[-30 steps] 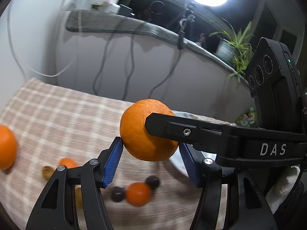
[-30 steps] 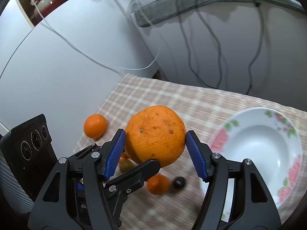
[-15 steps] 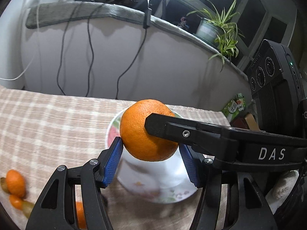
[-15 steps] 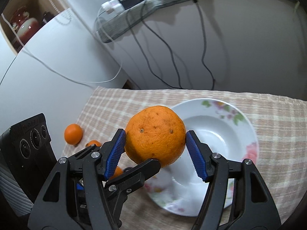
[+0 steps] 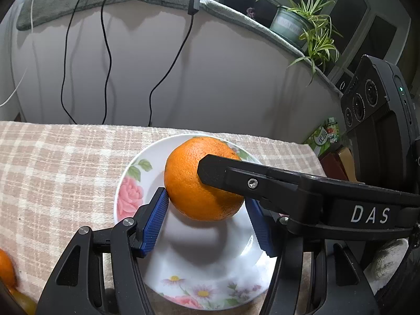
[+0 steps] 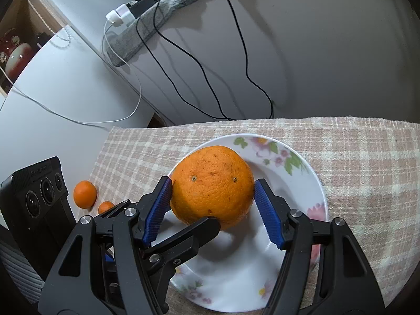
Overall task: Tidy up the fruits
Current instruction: 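Carry the held orange over the white floral plate and lower it, then open both grippers to release the orange and withdraw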
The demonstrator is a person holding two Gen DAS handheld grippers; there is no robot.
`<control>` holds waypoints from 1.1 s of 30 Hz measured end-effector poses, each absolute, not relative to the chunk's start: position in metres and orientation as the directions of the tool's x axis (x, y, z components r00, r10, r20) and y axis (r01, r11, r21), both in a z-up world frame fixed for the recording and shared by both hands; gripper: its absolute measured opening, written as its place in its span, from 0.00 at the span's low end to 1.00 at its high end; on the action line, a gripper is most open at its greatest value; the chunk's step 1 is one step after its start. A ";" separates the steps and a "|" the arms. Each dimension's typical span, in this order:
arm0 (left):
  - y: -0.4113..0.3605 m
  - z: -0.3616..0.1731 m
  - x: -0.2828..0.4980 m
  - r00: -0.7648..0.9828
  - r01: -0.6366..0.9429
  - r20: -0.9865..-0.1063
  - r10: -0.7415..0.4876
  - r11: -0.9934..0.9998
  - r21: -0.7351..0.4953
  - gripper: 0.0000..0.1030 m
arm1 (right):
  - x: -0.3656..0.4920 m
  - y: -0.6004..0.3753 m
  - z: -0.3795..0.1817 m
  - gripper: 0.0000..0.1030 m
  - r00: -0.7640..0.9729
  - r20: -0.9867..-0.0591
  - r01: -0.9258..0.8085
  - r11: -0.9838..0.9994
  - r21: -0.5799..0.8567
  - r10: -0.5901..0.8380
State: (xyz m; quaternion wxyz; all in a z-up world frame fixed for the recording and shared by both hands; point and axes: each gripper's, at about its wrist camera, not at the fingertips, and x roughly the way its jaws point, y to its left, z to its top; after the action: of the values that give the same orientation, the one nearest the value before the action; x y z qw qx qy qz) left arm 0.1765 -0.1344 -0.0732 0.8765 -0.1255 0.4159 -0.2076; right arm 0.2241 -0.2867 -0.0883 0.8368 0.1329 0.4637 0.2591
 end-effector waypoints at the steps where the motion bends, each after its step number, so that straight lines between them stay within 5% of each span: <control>1: -0.135 -0.074 0.177 0.565 0.260 -0.680 -0.467 0.883 -0.391 0.59 | 0.225 -0.288 -0.089 0.66 0.435 -0.708 -0.308 0.831 0.463 0.556; 15: -0.144 -0.078 0.181 0.551 0.274 -0.708 -0.442 0.897 -0.347 0.59 | 0.224 -0.287 -0.090 0.66 0.452 -0.717 -0.305 0.847 0.435 0.531; 33: -0.110 -0.063 0.144 0.620 0.240 -0.688 -0.376 0.926 -0.290 0.60 | 0.186 -0.290 -0.071 0.78 0.538 -0.704 -0.330 0.884 0.331 0.464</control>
State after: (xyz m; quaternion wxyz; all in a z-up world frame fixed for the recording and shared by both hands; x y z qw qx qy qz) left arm 0.1441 -0.1099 -0.0628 0.8961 -0.0849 0.4004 -0.1720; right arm 0.1864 -0.2904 -0.0711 0.8734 0.0790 0.4234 0.2273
